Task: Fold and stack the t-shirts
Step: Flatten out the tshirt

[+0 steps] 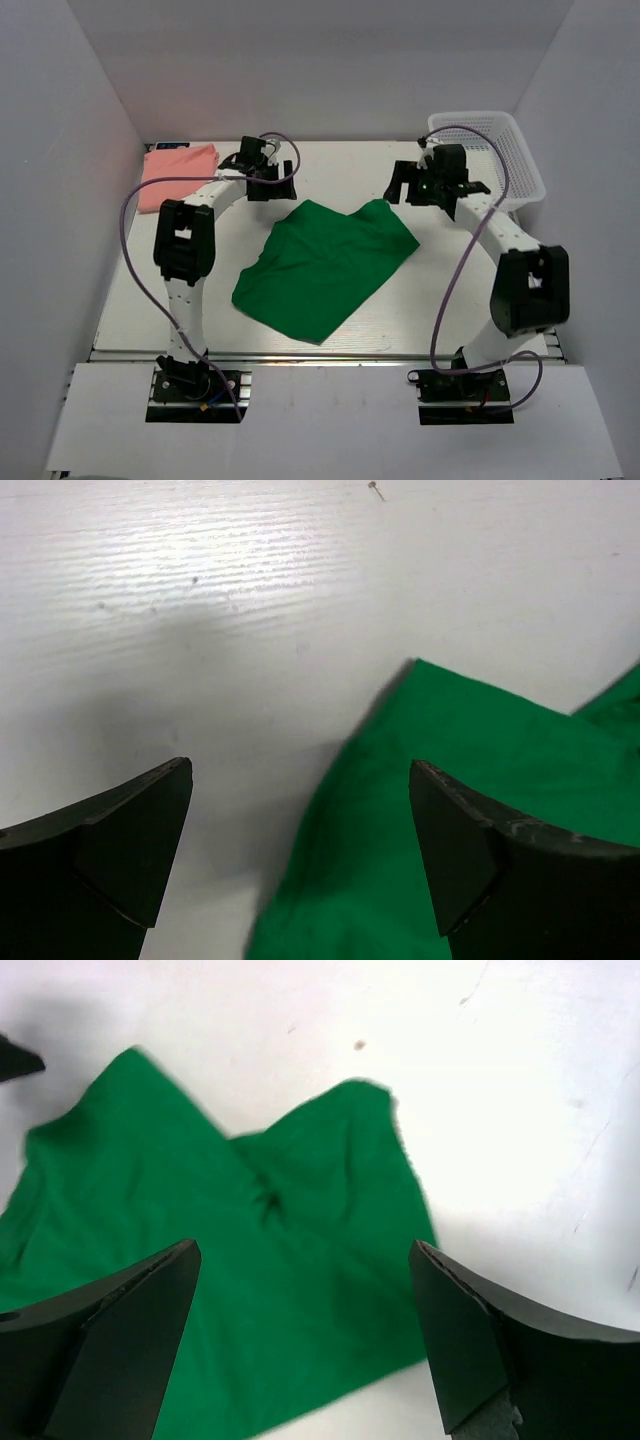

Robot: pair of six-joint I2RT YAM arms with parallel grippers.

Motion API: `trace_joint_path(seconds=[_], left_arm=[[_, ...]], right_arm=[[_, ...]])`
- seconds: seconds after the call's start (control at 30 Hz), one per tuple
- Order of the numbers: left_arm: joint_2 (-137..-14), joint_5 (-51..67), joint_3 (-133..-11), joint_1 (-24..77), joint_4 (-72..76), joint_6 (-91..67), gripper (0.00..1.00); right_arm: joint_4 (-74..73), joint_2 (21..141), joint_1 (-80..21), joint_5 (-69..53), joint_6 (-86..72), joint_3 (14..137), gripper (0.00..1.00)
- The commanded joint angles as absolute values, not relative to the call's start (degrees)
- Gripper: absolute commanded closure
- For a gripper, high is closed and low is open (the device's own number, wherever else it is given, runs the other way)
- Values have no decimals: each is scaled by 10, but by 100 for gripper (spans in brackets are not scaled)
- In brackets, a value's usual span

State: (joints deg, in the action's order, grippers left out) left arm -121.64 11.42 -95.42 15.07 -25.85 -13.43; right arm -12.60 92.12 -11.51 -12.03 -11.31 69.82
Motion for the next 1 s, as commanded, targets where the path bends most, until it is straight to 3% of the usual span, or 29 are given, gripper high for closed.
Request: trace_joint_path(seconds=[0.0,0.33,0.47,0.67,0.7,0.77,0.8,0.83,0.97], left_arm=[[-1248,130,-1016,167,-290,-120,0],[-1298,83,-1027,214,-261,-88,0],[-1325,34,-1051,237,-274,-83,6],[-1346,-12,-1071,256,-287,-83,45],[-1346,-12,-1071,256,-280,-83,57],[-1346,-12,-1071,256,-274,-83,73],[-1346,-4,-1071,256,-269,-83,94],[-1346,5,-1071,256,-269,-83,100],[-1332,11,-1036,256,-243,-83,100]], right_arm=[[-172,989,-126,-65,-96,773,10],[-178,1133,-135,-3,-136,899,13],[-184,1180,-138,-5,-141,939,16],[-175,1208,-140,-4,-145,951,19],[-174,1213,-140,-3,-145,951,19],[-173,1223,-141,-2,-142,953,21],[-173,1228,-142,-3,-142,953,21],[-171,1230,-143,-4,-143,954,24],[-170,1254,-145,-14,-143,967,31]])
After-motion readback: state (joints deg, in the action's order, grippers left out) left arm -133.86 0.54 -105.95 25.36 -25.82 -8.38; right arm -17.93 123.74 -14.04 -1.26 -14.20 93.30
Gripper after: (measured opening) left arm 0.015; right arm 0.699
